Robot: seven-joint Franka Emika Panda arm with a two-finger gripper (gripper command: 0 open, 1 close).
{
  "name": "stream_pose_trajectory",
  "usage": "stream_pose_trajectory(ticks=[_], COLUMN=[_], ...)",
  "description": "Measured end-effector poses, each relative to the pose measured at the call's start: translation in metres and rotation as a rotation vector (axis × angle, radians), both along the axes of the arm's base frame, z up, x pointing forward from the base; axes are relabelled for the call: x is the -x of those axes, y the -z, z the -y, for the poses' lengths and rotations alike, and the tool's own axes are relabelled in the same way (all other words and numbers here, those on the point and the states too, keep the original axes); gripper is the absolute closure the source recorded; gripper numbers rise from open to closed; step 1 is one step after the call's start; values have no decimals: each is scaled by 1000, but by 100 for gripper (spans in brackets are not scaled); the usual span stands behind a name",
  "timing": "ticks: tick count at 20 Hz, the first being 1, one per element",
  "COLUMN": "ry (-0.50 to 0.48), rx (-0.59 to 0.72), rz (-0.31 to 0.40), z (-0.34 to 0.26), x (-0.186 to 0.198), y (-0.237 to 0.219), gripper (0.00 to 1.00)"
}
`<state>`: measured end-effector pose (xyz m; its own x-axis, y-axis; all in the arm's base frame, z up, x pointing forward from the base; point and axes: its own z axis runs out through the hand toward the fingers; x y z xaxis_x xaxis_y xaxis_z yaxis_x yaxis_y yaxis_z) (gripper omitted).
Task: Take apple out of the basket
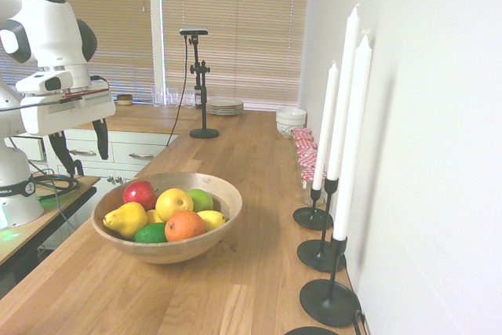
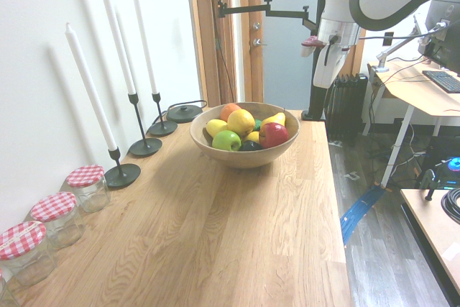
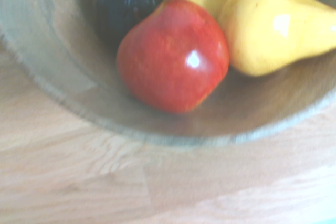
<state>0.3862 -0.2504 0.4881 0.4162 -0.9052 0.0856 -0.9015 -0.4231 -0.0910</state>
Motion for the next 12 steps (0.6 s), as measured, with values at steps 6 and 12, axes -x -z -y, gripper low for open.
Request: stream_pose_trajectory(ticks=[6,12], ry=[3,-53], rx=[11,12], rz=[-29,-42], z=[25,21], x=[-36,-65], y=[10,17], gripper=[0,0])
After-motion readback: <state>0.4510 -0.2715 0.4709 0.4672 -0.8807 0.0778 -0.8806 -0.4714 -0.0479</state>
